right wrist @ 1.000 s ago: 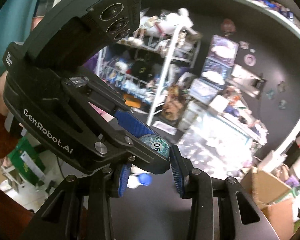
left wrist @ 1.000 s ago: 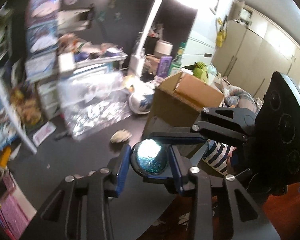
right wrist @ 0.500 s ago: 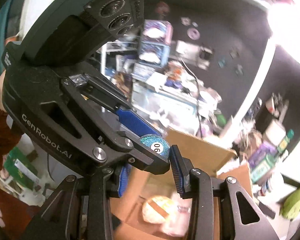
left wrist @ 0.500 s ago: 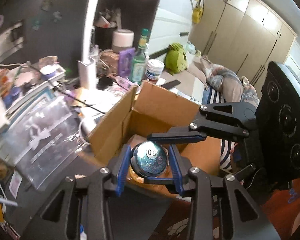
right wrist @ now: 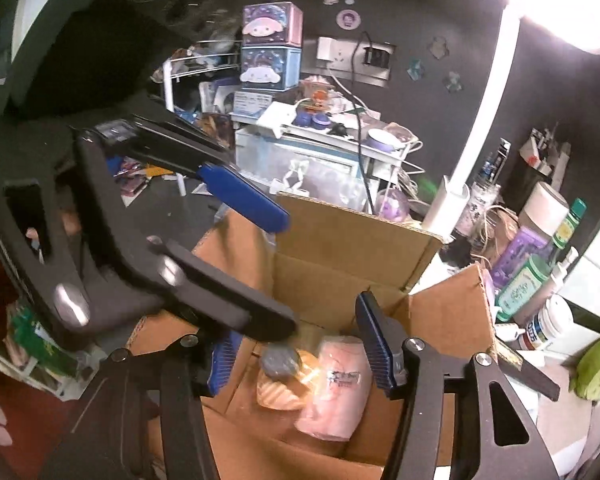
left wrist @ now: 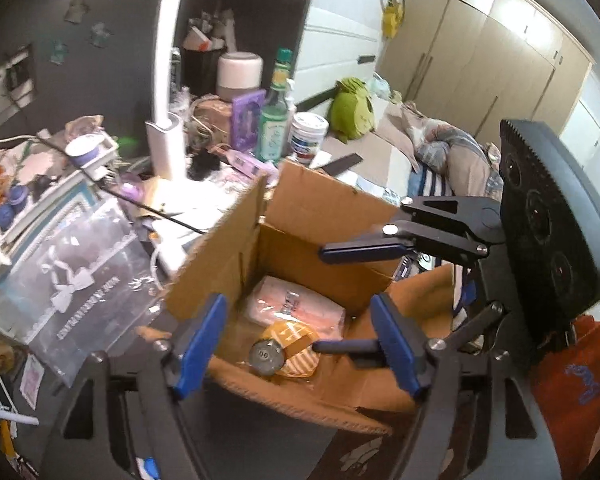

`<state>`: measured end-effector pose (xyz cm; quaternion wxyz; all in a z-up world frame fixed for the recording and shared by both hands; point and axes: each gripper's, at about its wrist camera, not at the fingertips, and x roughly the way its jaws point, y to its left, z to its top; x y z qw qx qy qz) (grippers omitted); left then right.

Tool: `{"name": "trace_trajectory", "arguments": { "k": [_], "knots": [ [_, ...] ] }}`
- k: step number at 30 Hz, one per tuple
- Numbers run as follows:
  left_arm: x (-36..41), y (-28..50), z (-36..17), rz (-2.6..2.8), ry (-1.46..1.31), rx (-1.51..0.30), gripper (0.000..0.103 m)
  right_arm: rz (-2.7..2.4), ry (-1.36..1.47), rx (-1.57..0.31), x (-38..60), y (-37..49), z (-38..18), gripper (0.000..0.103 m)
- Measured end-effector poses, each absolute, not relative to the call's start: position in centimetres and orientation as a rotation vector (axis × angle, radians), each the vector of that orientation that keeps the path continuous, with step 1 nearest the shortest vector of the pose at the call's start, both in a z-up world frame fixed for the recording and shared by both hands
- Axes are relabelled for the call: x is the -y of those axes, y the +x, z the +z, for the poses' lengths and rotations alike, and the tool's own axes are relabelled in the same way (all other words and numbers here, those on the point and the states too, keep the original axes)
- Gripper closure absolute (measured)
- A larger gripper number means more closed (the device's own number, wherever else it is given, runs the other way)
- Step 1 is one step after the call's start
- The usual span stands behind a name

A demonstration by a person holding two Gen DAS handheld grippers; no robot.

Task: Organize objects
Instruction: 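Lift the teal container into the cardboard box and release it, then move the right tool to the white lens case with blue lid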

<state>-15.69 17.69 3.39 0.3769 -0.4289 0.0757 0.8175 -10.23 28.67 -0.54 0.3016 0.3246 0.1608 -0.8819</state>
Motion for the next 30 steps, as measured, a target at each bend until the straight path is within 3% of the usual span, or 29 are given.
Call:
{"name": "trace_trajectory", "arguments": {
  "k": [13,20,30],
  "knots": [
    [-6.7,-11.2,7.0,2.383,-0.908,-0.077,0.024,-2.318,0.765,-0.409,-25.3,-8.3,2.2,0.052],
    [0.9,-7.2,5.5,2.556,-0.836,0.011,0.018,-2.181,0.723,-0.404,-18.4,-5.6,1.9,0.052],
    [9.0,-3.7,-3.1,2.750,-0.928,0.142,0.018,-1.992,0.972,-0.308,-8.9,-6.2,-8.5,0.052]
  ]
}}
